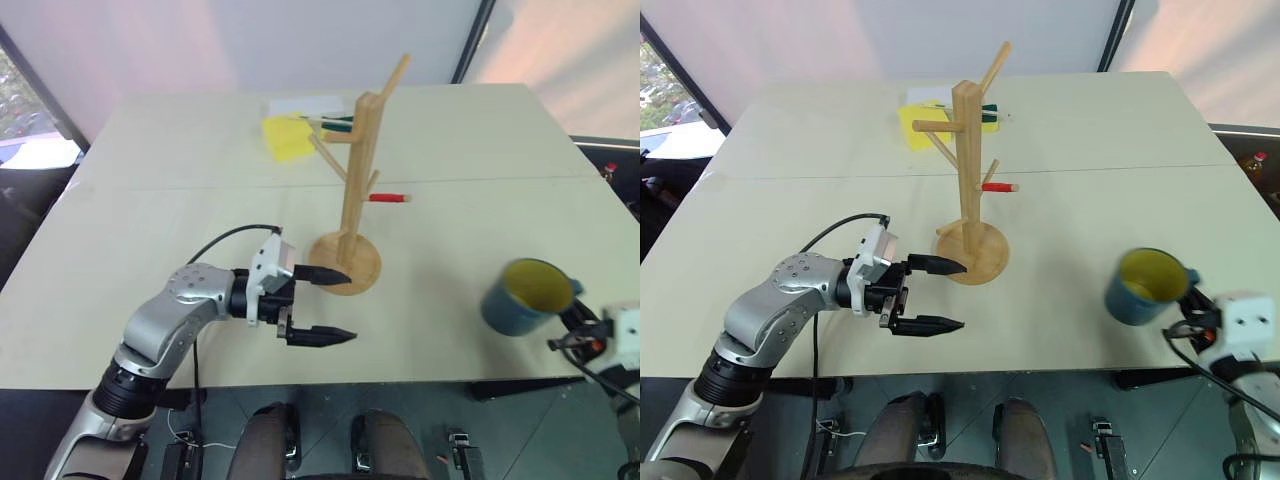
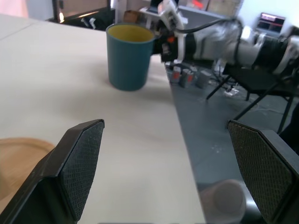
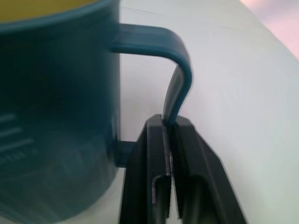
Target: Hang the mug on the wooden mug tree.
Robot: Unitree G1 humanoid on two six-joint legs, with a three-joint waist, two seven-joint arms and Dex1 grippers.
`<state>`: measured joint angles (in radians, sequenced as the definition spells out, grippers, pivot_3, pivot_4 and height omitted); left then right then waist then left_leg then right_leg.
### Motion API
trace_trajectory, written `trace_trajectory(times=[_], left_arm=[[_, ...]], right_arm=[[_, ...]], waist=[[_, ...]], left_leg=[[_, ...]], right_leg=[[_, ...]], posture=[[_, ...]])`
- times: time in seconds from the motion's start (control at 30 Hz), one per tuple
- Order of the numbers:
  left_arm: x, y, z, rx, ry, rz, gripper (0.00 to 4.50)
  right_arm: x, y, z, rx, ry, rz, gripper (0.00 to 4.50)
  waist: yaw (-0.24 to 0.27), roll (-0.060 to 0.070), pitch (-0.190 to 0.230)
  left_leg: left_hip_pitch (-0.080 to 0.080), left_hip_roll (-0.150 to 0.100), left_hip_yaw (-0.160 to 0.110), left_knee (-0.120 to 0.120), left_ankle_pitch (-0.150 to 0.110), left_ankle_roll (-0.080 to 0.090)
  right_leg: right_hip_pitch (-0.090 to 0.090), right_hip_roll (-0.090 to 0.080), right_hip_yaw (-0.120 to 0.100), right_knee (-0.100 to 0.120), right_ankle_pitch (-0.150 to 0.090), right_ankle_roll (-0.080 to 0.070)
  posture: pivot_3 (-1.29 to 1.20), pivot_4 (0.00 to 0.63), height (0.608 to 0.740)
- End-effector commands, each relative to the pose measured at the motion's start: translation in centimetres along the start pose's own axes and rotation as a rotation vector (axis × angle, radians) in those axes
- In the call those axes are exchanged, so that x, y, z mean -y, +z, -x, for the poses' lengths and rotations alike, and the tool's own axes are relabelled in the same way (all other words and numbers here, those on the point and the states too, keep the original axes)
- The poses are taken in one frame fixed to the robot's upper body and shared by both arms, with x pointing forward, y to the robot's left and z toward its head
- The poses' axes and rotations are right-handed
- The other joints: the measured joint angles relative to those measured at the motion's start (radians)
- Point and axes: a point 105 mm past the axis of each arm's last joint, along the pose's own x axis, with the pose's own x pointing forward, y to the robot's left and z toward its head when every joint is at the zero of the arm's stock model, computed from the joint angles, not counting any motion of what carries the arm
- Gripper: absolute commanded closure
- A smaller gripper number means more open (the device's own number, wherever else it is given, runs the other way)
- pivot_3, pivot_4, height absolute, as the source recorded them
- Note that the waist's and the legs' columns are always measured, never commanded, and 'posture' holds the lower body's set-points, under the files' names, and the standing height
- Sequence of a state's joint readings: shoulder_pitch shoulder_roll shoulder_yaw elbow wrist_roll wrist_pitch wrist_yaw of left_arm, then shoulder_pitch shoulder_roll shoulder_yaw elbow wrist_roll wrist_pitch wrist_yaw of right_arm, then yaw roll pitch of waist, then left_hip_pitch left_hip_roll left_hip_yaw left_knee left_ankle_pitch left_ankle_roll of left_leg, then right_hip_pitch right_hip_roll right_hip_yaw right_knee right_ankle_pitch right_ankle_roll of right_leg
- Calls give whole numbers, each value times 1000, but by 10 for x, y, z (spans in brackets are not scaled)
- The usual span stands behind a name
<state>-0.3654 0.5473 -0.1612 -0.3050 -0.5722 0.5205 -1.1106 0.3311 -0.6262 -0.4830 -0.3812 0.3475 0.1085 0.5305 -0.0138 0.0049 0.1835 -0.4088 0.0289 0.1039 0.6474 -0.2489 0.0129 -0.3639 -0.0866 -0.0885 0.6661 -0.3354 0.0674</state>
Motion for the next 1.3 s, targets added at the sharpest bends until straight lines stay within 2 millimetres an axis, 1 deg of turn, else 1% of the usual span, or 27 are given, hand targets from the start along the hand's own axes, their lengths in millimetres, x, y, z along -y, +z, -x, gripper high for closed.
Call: trace_trajectory(times=[0.03, 0.1, 0.13, 0.17, 0.23, 0.3, 0.37, 0.47, 0.53, 0.8, 0.97, 1.17, 1.3], left_arm=[[-14, 3, 17, 12, 93, -33, 0], [-22, 5, 28, 12, 136, -46, 0], [-25, 7, 33, 16, 156, -53, 0], [-28, 10, 38, 26, 176, -59, 0], [-31, 17, 45, 53, 201, -65, 0], [-31, 24, 50, 75, 213, -71, 0], [-30, 28, 53, 89, 219, -74, 0], [-27, 38, 60, 115, 231, -83, 0], [-26, 39, 62, 116, 240, -89, 0], [-22, 39, 63, 112, 258, -93, 0], [-20, 42, 64, 115, 261, -98, 0], [-15, 48, 61, 120, 252, -108, 0], [-12, 51, 60, 121, 247, -113, 0]], right_arm=[[-27, 59, -16, 152, 170, 129, 4465], [-46, 86, -27, 201, 302, 235, 4465], [-53, 97, -31, 219, 347, 283, 4465], [-56, 107, -35, 241, 375, 313, 4465], [-57, 121, -43, 278, 386, 331, 4465], [-57, 130, -48, 297, 397, 354, 4465], [-57, 134, -51, 304, 407, 364, 4465], [-57, 140, -56, 314, 448, 391, 4465], [-58, 143, -58, 323, 469, 399, 4465], [-63, 151, -64, 346, 515, 423, 4465], [-66, 157, -73, 350, 530, 432, 4465], [-68, 157, -86, 339, 536, 439, 4465], [-69, 157, -90, 334, 539, 437, 4465]], waist=[[2, -2, 0], [6, -4, 1], [8, -4, 2], [9, -6, 3], [13, -8, 4], [21, -11, 5], [27, -12, 6], [25, -12, 6], [24, -13, 6], [24, -13, 6], [22, -13, 6], [21, -13, 6], [21, -13, 6]], left_leg=[[0, 1, 0, 0, 0, 0], [0, 2, -1, 0, 1, -1], [0, 2, -1, 0, 1, -1], [-2, 2, -1, 0, 1, -1], [-3, 2, -1, 0, 1, -1], [-3, 2, -1, 0, 1, -2], [-5, 2, 0, 0, 3, -5], [-11, 2, -1, 1, 3, -5], [-12, 2, 0, 2, 3, -5], [-11, 2, 0, 3, 4, -5], [-11, 2, -1, 3, 4, -5], [-11, 2, 0, 3, 4, -6], [-11, 2, 0, 4, 4, -6]], right_leg=[[0, 1, 0, 0, 0, 0], [0, 3, 0, 0, 0, -1], [0, 3, 0, 0, 0, -1], [-1, 3, 0, -1, 0, -1], [-2, 3, 0, -1, 1, -1], [-2, 3, 0, -1, 1, -1], [-3, 3, -1, -2, 1, -1], [-8, 2, -1, -2, 1, -1], [-9, 2, -1, -2, 1, -1], [-9, 3, -2, -1, 1, 0], [-8, 3, -1, -1, 2, -1], [-8, 3, -2, -1, 2, -1], [-8, 3, -2, -1, 2, -1]], posture=[[0, 150, 730], [0, 150, 730], [0, 150, 730], [0, 150, 730], [0, 150, 730], [0, 150, 730], [0, 150, 730], [0, 150, 730], [0, 150, 730], [0, 150, 730], [0, 150, 730], [0, 150, 730], [0, 150, 730]])
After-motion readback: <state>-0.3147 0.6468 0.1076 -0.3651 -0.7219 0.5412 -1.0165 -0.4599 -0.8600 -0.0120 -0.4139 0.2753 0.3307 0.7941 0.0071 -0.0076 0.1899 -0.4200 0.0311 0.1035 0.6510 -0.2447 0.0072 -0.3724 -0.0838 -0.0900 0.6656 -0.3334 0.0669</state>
